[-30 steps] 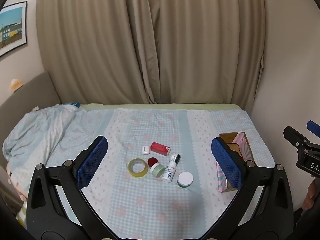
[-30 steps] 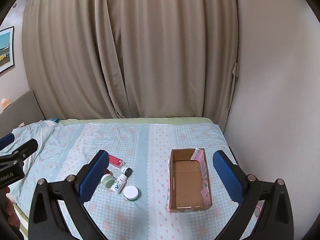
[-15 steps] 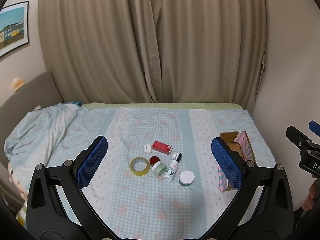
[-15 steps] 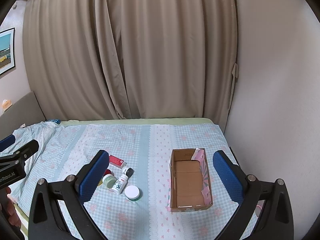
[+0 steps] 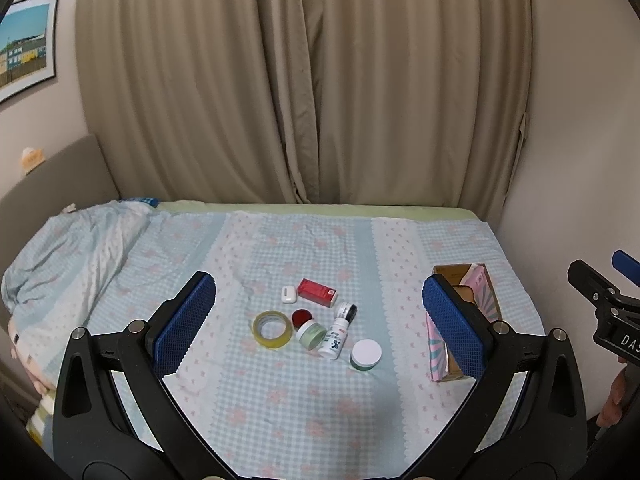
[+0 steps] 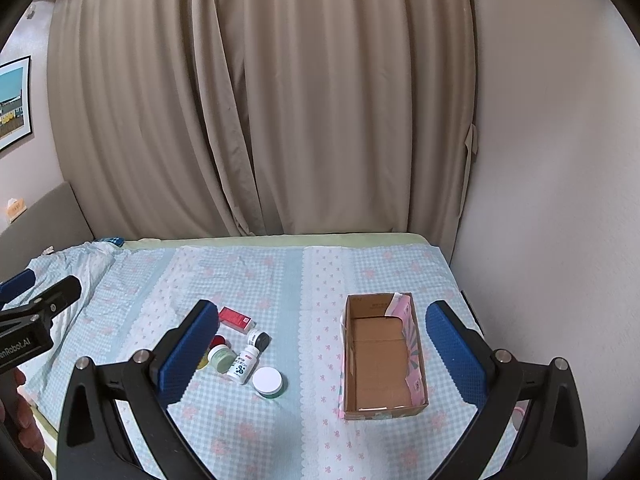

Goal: Organize rigid objects

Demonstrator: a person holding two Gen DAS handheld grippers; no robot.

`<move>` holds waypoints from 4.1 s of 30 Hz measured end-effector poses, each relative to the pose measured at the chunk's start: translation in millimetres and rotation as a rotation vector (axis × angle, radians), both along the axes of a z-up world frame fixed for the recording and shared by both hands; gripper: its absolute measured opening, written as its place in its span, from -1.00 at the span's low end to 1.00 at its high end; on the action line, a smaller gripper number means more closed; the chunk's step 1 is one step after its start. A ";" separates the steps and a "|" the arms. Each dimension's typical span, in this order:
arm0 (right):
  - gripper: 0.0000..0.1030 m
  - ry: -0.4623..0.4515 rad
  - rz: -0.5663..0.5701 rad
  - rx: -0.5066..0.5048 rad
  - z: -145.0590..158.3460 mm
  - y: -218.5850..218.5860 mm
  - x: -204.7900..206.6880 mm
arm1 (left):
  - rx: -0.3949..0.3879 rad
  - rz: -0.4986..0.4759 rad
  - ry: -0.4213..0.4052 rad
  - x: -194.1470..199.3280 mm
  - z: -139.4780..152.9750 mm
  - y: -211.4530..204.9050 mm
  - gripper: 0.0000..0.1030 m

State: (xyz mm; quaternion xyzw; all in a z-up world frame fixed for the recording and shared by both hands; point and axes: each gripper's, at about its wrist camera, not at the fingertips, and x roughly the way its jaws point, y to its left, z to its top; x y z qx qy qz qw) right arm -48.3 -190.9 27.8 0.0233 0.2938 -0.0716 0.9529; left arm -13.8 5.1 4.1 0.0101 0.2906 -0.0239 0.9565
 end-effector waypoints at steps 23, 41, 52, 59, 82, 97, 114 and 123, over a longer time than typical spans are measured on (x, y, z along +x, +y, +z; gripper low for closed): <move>1.00 -0.002 0.004 -0.011 1.9 1.5 1.5 | -0.012 -0.016 -0.016 1.1 6.6 6.5 0.99; 1.00 -0.003 0.008 -0.015 -2.9 0.0 3.6 | -0.018 -0.028 -0.017 7.3 3.2 4.9 0.99; 1.00 0.070 -0.030 0.012 -33.8 -28.3 20.8 | -0.003 -0.051 0.066 34.8 -33.4 -10.9 0.99; 1.00 0.222 -0.095 0.091 -99.7 -96.1 51.4 | -0.012 -0.048 0.203 80.6 -98.6 -26.6 0.99; 0.43 0.759 -0.216 0.474 -383.6 -270.0 130.4 | 0.031 0.088 0.608 229.4 -347.3 -76.4 0.99; -0.56 0.858 -0.230 0.555 -429.6 -280.3 117.7 | 0.216 0.006 0.730 333.2 -455.6 -80.3 0.99; -0.54 0.793 -0.192 0.604 -428.7 -287.6 109.6 | 0.287 -0.128 0.758 370.8 -499.3 -105.7 0.09; -0.54 0.794 -0.186 0.602 -428.1 -284.1 110.5 | 0.274 -0.114 0.733 364.0 -490.8 -111.2 0.03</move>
